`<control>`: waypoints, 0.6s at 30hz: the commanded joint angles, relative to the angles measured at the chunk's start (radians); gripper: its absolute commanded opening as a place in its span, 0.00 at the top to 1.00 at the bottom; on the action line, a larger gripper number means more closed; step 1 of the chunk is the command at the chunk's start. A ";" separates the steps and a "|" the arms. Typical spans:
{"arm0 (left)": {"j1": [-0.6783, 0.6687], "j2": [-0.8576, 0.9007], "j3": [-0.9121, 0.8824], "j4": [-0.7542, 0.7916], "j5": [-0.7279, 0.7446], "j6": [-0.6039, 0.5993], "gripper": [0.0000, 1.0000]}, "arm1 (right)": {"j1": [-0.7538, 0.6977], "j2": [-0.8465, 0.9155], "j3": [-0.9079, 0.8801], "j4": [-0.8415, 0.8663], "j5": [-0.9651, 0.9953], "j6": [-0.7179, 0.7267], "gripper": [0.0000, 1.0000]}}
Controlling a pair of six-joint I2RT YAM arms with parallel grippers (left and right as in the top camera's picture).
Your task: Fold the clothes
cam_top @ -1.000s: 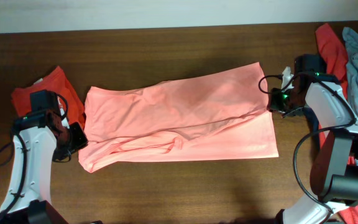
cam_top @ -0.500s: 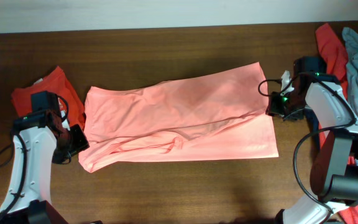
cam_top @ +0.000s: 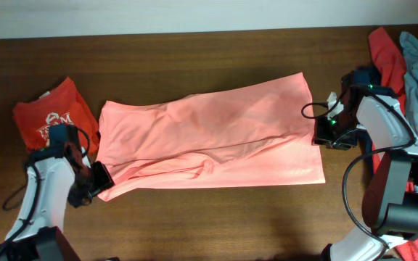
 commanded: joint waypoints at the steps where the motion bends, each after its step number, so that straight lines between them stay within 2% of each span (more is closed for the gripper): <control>1: 0.001 -0.016 -0.083 0.066 -0.003 -0.048 0.35 | 0.005 0.013 -0.002 -0.007 0.016 -0.006 0.55; 8: 0.001 -0.016 -0.193 0.216 -0.002 -0.061 0.36 | 0.005 0.013 -0.002 -0.008 0.016 -0.006 0.55; 18: 0.001 -0.016 -0.207 0.272 -0.003 -0.061 0.64 | 0.005 0.013 -0.002 -0.008 0.016 -0.006 0.55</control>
